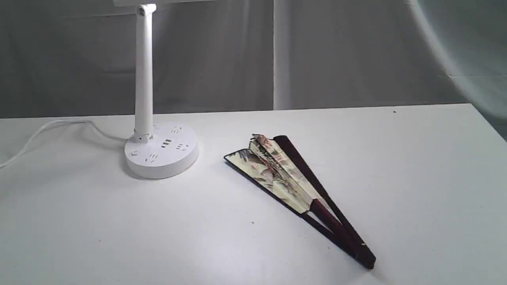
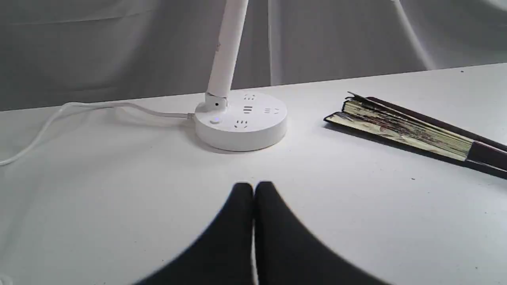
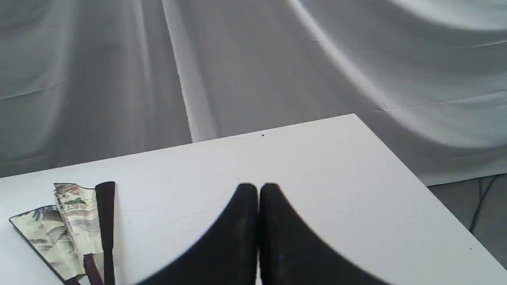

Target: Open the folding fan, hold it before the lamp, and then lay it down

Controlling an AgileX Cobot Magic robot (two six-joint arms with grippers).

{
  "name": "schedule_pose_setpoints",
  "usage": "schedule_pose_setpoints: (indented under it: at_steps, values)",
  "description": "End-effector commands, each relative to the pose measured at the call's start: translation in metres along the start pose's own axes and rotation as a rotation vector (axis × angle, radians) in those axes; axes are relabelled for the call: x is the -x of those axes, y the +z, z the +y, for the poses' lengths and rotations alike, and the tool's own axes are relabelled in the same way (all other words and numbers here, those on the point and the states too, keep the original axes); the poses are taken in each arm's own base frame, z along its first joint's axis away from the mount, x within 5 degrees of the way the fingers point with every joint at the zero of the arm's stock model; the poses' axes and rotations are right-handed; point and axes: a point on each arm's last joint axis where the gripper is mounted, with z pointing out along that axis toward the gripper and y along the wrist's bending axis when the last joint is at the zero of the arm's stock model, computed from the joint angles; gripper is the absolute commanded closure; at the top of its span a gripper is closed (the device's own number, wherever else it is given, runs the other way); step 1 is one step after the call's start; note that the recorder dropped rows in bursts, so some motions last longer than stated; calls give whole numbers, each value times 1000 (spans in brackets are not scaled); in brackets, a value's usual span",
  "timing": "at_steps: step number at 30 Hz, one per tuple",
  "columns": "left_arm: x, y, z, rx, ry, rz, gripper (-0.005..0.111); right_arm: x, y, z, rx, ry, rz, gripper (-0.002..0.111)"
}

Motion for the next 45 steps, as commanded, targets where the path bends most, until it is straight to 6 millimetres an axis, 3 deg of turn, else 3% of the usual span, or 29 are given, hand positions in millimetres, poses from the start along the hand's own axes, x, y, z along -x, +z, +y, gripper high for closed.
schedule_pose_setpoints:
  at_steps: [1, 5, 9, 15, 19, 25, 35, 39, 45]
  values:
    - [-1, 0, 1, 7, -2, -6, 107, 6, -1, 3, 28, 43, -71, 108]
    - [-1, 0, 1, 7, -2, -6, 107, 18, -2, 6, 68, 111, -155, 108]
    - [-1, 0, 1, 7, -2, -6, 107, 29, 3, 7, 47, 122, -80, 108]
    - [-1, 0, 1, 7, -2, -6, 107, 32, 31, 12, 59, 75, 13, 108]
    - [-1, 0, 1, 7, -2, -6, 107, 47, 57, 15, 51, 25, 108, 108]
    - [-1, 0, 1, 7, -2, -6, 107, 57, 116, 32, 88, -22, 324, 108]
    - [-1, 0, 1, 7, -2, -6, 107, 55, 236, 88, 93, -206, 853, 108]
    - [-1, 0, 1, 7, -2, -6, 107, 49, 276, 109, 225, -231, 972, 108]
    - [-1, 0, 1, 7, -2, -6, 107, 32, 326, 148, 623, -150, 1106, 108]
